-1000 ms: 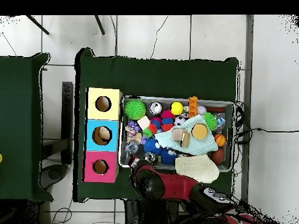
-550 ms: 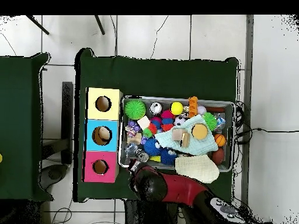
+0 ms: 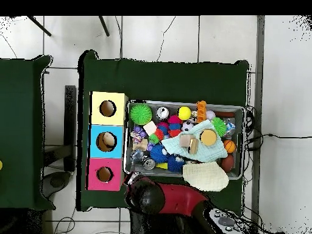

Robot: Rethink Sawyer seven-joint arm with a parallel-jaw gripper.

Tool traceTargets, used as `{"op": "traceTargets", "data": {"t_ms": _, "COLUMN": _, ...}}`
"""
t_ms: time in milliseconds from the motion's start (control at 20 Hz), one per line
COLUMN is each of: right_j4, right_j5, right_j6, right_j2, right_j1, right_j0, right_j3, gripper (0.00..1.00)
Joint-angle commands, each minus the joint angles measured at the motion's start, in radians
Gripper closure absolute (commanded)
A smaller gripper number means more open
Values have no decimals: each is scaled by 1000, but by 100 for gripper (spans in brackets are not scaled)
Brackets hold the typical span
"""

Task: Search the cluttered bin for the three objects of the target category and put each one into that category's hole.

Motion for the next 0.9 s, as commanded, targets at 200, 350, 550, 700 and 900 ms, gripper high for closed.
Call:
{"op": "traceTargets", "data": {"t_ms": 200, "right_j4": 42, "right_j5": -162, "right_j6": 235, "right_j2": -15, "right_j1": -35, "right_j0": 112, "right_j3": 127, "gripper": 0}}
{"op": "traceTargets", "data": {"t_ms": 350, "right_j4": 41, "right_j5": -270, "right_j6": 269, "right_j2": -44, "right_j1": 1, "right_j0": 164, "right_j3": 167, "gripper": 0}}
{"op": "traceTargets", "data": {"t_ms": 550, "right_j4": 54, "right_j5": -334, "right_j6": 269, "right_j2": -67, "right_j1": 27, "right_j0": 188, "right_j3": 191, "gripper": 0}}
{"op": "traceTargets", "data": {"t_ms": 700, "right_j4": 70, "right_j5": -342, "right_j6": 251, "right_j2": -72, "right_j1": 42, "right_j0": 182, "right_j3": 198, "gripper": 0}}
{"op": "traceTargets", "data": {"t_ms": 900, "right_j4": 79, "right_j5": -303, "right_j6": 167, "right_j2": -68, "right_j1": 155, "right_j0": 132, "right_j3": 76, "gripper": 0}}
